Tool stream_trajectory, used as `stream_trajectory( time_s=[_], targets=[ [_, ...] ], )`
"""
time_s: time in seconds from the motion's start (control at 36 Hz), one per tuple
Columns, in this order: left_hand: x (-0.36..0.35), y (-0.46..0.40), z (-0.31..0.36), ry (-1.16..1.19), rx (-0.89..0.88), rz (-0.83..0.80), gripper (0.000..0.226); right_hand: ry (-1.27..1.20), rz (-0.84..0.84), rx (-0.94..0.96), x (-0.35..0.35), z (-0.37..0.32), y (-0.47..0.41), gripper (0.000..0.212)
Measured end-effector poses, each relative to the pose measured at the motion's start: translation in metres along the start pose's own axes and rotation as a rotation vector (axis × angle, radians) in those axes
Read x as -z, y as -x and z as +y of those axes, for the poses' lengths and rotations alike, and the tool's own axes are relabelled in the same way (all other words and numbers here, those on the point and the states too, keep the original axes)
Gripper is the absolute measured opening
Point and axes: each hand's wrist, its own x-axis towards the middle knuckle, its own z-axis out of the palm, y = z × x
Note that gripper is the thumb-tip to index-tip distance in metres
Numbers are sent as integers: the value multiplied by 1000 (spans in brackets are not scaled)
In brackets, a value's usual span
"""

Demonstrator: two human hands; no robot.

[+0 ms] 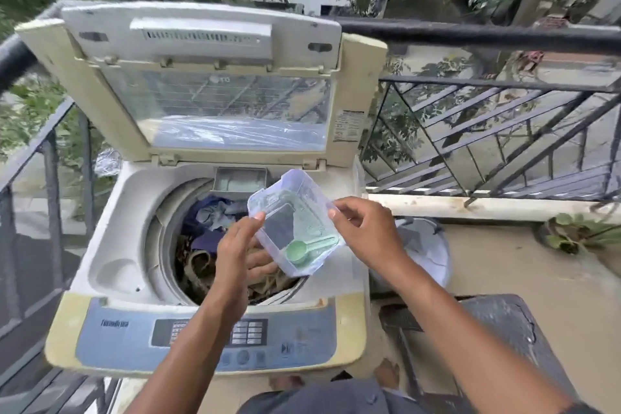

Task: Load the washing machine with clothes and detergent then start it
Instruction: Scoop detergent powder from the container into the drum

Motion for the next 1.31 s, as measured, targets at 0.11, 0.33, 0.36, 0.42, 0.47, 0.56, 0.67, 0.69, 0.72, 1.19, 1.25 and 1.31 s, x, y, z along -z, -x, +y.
stream_trajectory(
  time_s=[0.11, 0.33, 0.36, 0.42, 0.47, 0.56, 0.67, 0.69, 0.72, 1.19, 1.25, 1.31],
  targets=[
    [-38, 7, -4, -79, -4, -84, 77, 18, 87, -32, 32, 24, 10, 17],
    [-125, 20, -17, -180, 12, -220, 100, 102, 253, -111, 108, 75, 30, 42],
    [-137, 21, -19, -192, 19, -235, 108, 109, 280, -126, 117, 82, 34, 38],
    [-162, 25, -23, -233, 28, -269, 110, 101, 323, -160, 137, 96, 43, 30],
    [-185, 28, -29, -291, 12, -320, 92, 116, 355, -187, 155, 111, 53, 32],
    [-219, 33, -42, -373, -17, -385, 65, 113, 410, -241, 180, 138, 67, 33],
    [-260, 42, -70, -427, -1, -447, 22, 147, 452, -323, 206, 178, 85, 21],
    [-270, 44, -78, -436, 19, -459, 18, 170, 454, -350, 211, 188, 90, 17],
    [-280, 44, -86, -445, 37, -479, 19, 186, 461, -368, 217, 199, 95, 20],
    [-428, 34, -271, -579, 621, -504, 87, 120, 550, -675, 244, 390, 147, 31],
    [-436, 32, -295, -602, 630, -501, 67, 116, 550, -685, 240, 410, 149, 26],
    [-443, 29, -315, -611, 642, -504, 49, 121, 544, -737, 236, 427, 151, 24]
  ],
)
